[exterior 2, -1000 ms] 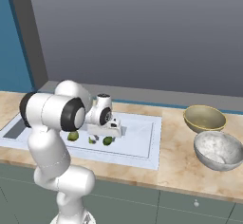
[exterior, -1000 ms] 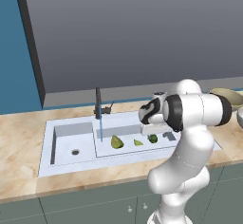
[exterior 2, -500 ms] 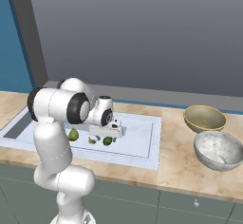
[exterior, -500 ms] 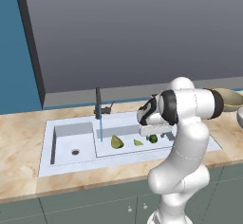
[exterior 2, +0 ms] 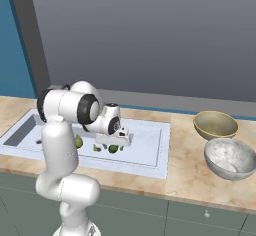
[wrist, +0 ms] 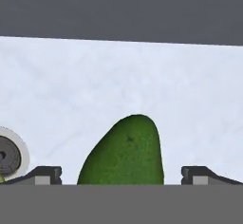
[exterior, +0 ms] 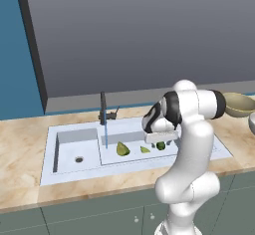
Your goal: Pick the lemon wedges from the sink and place them in one bowl. Place the avocado in the other bowl. Then turn off the sink faucet.
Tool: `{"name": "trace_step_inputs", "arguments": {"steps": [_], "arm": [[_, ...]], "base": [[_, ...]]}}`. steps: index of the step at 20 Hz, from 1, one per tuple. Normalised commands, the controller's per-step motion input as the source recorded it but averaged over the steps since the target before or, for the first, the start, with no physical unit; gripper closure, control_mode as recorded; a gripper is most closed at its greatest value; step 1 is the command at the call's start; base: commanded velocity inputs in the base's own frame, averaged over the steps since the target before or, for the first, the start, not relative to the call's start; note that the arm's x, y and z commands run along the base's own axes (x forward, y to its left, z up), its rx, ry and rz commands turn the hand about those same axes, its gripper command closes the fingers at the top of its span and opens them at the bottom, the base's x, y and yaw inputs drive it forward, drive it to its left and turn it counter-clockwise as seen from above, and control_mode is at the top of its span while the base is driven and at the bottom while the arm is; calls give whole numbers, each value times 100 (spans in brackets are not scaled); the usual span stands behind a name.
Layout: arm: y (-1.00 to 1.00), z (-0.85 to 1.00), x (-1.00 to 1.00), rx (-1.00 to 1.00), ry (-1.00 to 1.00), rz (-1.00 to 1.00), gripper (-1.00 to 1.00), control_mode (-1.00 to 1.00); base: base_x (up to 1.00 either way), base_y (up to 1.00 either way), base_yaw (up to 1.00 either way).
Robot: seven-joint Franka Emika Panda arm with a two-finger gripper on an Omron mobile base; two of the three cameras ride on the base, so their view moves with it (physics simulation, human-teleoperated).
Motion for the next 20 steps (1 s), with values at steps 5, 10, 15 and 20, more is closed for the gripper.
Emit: {"name": "trace_step_inputs", "arguments": {"steps": [5,10,15,20], "arm": [[0,-23,8,0,1,0,100,-100],[0,-8,0,0,3,0,100,-100],[0,6,0,0,0,0,100,-100],[-2,74,0,0,-7,0,100,-100]], "base": [[0,0,0],[0,0,0],[0,0,0],[0,0,0]]}}
